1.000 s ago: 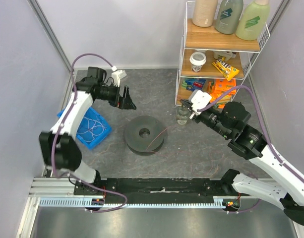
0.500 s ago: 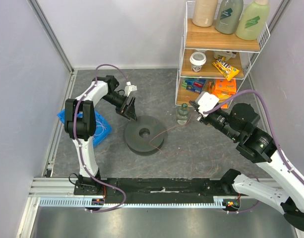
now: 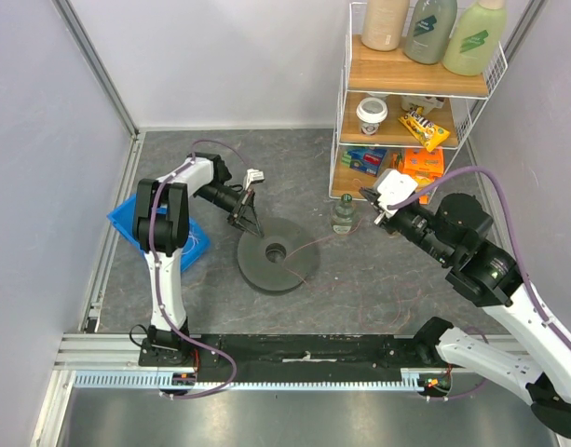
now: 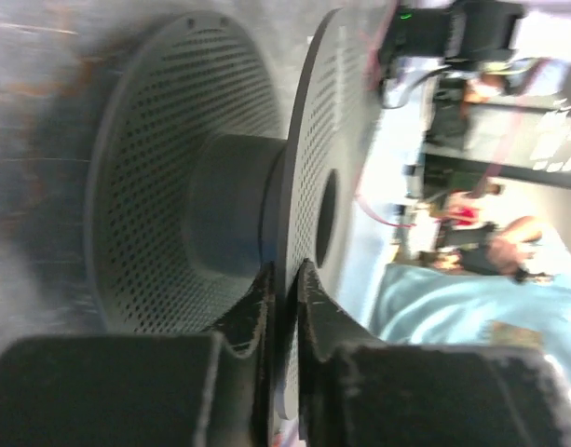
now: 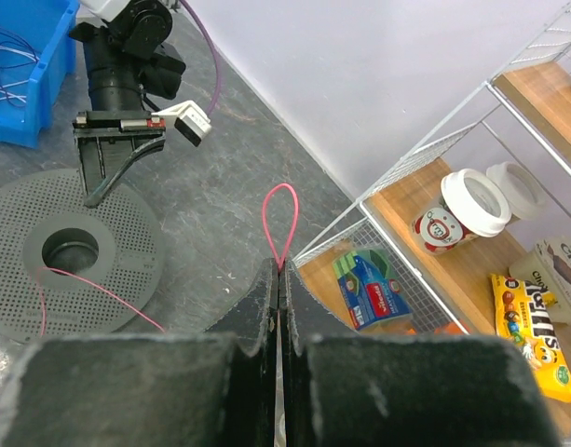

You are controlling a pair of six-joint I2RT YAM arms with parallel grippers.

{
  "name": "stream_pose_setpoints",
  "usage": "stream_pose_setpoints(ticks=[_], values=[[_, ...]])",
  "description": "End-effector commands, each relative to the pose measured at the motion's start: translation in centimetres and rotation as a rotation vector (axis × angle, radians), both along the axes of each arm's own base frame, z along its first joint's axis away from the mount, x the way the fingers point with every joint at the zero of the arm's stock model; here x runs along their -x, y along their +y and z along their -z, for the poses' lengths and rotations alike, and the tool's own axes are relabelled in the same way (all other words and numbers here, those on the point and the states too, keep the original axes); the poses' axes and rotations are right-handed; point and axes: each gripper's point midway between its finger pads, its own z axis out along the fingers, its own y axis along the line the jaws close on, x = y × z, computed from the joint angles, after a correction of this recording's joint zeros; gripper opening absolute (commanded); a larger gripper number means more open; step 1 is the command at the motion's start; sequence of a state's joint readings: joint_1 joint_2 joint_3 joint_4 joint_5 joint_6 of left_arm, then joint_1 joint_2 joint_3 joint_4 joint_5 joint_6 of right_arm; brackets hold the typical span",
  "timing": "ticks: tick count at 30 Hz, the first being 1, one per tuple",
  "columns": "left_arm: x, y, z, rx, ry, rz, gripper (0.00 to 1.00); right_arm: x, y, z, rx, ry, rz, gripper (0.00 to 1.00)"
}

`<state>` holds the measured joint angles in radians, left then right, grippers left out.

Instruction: Wrap the cables

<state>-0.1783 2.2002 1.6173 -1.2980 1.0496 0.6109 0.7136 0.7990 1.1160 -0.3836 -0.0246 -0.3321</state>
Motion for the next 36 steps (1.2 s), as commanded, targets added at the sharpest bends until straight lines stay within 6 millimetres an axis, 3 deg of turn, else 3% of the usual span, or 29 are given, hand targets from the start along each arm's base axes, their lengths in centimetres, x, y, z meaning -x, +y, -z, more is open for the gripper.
stream_pose_setpoints(ticks=[1, 5, 7, 11, 16, 19, 24, 30, 31, 36], values=[[-0.9, 0.1, -3.3, 0.043, -0.159, 0.050, 0.02, 0.5, -0.9, -2.3, -0.069, -0.014, 0.023, 0.00], [-0.1, 0.8, -9.1, 0.018, -0.361, 0.065, 0.02, 0.8, -1.3, -3.1, -0.140, 0.008, 0.032, 0.00], [0.6, 1.4, -11.0, -0.006, -0.462, 0.061, 0.02, 1.1, -1.1, -3.5, -0.169, 0.014, 0.015, 0.00], [2.1, 2.5, -13.0, -0.090, -0.668, 0.074, 0.02, 1.4, -1.2, -4.7, -0.202, -0.006, 0.006, 0.00], [5.6, 1.9, -14.4, -0.076, -0.821, 0.140, 0.02, 1.9, -0.9, -5.3, -0.201, -0.013, -0.031, 0.00], [7.5, 1.2, -13.7, -0.121, -0.924, 0.199, 0.02, 2.2, 0.2, -4.0, -0.154, 0.013, -0.094, 0.00], [10.1, -0.7, -12.3, -0.131, -1.140, 0.313, 0.01, 2.4, 1.2, 1.7, -0.001, 0.135, -0.149, 0.00], [11.9, -1.5, -12.8, -0.042, -1.167, 0.365, 0.02, 3.6, 3.6, 5.7, 0.099, 0.227, -0.321, 0.00], [12.1, -1.7, -13.0, -0.025, -1.165, 0.365, 0.03, 3.6, 4.3, 6.2, 0.109, 0.243, -0.352, 0.00], [13.5, -1.9, -12.8, 0.038, -1.143, 0.395, 0.28, 1.9, 7.0, 8.5, 0.145, 0.290, -0.428, 0.00]])
